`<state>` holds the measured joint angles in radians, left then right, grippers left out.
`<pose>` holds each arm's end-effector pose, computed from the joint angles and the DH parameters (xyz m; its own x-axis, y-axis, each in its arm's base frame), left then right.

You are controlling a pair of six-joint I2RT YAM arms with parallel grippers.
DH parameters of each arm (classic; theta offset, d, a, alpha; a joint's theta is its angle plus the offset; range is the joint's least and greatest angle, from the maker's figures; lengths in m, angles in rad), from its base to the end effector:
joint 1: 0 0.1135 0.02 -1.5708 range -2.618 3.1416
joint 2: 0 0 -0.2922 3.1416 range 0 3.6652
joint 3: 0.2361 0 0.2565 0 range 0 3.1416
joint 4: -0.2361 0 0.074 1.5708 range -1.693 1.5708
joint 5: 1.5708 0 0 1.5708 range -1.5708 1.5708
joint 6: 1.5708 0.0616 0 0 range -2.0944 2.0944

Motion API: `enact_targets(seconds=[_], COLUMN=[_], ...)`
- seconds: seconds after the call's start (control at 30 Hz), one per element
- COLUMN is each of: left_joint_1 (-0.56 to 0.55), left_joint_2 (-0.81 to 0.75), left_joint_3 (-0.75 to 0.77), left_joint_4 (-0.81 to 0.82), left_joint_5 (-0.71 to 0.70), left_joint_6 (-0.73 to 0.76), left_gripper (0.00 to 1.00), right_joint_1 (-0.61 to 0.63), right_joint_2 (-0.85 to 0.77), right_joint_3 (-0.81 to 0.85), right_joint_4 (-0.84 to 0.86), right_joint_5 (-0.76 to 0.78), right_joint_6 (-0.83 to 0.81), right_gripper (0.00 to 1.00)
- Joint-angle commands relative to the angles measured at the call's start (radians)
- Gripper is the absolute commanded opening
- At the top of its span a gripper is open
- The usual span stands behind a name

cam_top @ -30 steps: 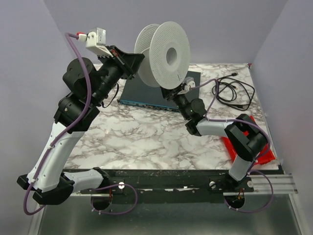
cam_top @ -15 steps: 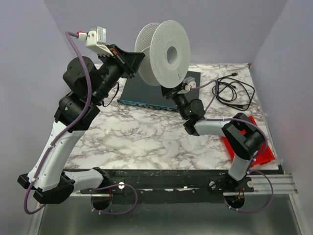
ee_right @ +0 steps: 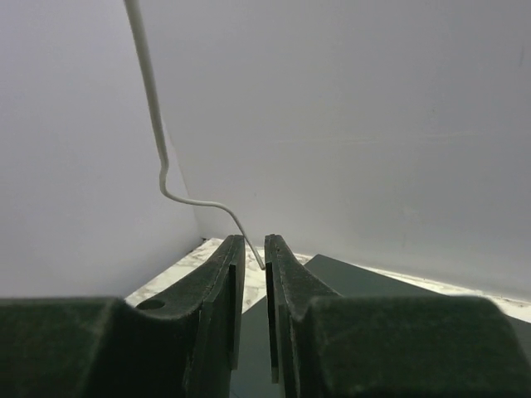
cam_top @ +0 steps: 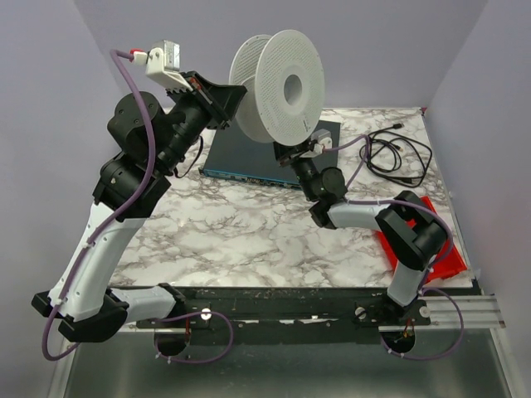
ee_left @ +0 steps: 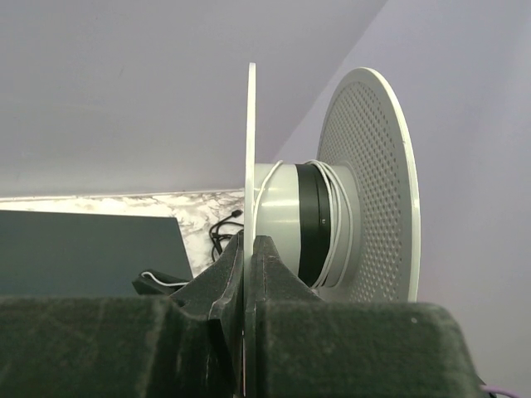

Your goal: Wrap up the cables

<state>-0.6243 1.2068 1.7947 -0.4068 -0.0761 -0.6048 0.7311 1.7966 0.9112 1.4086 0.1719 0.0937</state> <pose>0.1840 -0.1268 0.5992 -0.1767 -0.5715 -0.8014 0.5126 0.6416 -0.5706 0.3096 0.2635 0.3105 0.3191 0.4100 -0.8544 -0.5799 0.7975 0.1661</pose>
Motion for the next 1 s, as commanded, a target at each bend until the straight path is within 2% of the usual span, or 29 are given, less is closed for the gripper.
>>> enact_targets(seconds=[0.0, 0.07, 0.17, 0.2, 0.37, 0.53, 0.67, 0.77, 0.97], left_joint_1=[-0.006, -0.006, -0.006, -0.006, -0.005, -0.005, 0.001, 0.001, 0.001], left_joint_2=[-0.006, -0.007, -0.007, -0.009, -0.012, -0.016, -0.013, 0.001, 0.058], left_joint_3=[0.045, 0.046, 0.046, 0.045, 0.037, 0.019, -0.013, -0.042, -0.123], left_joint_4=[0.062, 0.06, 0.058, 0.058, 0.062, 0.08, 0.108, 0.14, 0.216], left_joint_5=[-0.013, -0.014, -0.017, -0.019, -0.053, -0.177, -0.268, -0.311, -0.424], left_joint_6=[-0.03, -0.03, -0.029, -0.029, -0.018, 0.037, 0.095, 0.138, 0.233], left_gripper=[0.0, 0.0, 0.0, 0.0, 0.0, 0.0, 0.0, 0.0, 0.0], right_joint_1=[0.01, 0.012, 0.016, 0.02, 0.039, 0.11, 0.167, 0.203, 0.239], right_joint_2=[0.023, 0.023, 0.019, 0.014, -0.021, -0.128, -0.252, -0.342, -0.46], right_joint_3=[0.03, 0.031, 0.035, 0.032, 0.01, -0.088, -0.178, -0.195, -0.11], right_joint_4=[0.05, 0.057, 0.052, 0.05, 0.012, -0.112, -0.261, -0.433, -0.739], right_joint_5=[0.035, 0.043, 0.044, 0.044, 0.051, 0.101, 0.164, 0.178, 0.137], right_joint_6=[-0.025, -0.026, -0.022, -0.022, -0.023, -0.037, -0.024, -0.019, -0.006], right_gripper=[0.21, 0.17, 0.02, 0.01, 0.01, 0.01, 0.01, 0.01, 0.01])
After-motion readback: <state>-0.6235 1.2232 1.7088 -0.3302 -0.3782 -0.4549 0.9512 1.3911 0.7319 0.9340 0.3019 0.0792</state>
